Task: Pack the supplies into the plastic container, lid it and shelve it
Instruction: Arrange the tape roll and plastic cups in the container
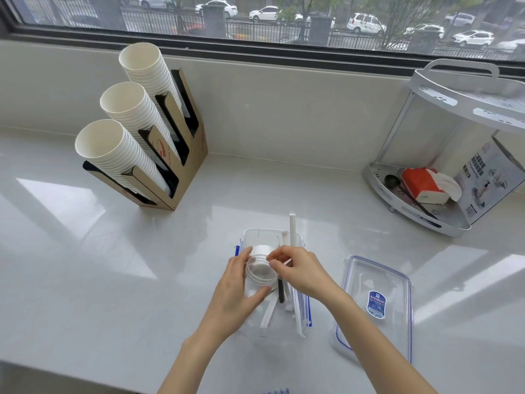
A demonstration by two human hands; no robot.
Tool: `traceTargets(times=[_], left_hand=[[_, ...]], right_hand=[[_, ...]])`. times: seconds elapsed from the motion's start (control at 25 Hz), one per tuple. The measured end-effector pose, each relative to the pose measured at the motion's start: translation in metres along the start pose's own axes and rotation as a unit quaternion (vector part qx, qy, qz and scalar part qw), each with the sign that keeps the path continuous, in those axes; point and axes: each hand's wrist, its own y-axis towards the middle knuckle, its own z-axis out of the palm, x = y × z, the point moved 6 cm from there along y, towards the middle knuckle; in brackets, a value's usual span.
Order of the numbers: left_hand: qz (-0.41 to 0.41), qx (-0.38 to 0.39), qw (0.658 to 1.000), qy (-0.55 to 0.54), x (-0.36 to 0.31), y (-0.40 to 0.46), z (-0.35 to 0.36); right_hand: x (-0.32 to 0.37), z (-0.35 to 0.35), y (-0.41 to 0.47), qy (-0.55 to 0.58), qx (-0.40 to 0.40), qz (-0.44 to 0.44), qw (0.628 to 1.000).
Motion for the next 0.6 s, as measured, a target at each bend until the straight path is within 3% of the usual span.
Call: traceTargets(times=[0.24,0.44,0.6], left_hand=[[0.005,-0.035,0.999,-0.01,0.005,0.003,-0.009],[-0.016,-0.064,0.998,-0.012,0.014,0.006,-0.017],[-0.033,-0.07,0.997,-0.008,0.018,0.008,-0.019]], right_hand=[[-0.016,0.002,0.006,0.021,-0.004,0.028,0.999],[-0.023,0.026,0.008,-0.162,0.052,-0.045,0.984],[-0.023,0.062,0.004,-0.333,0.157,-0.143,0.919]])
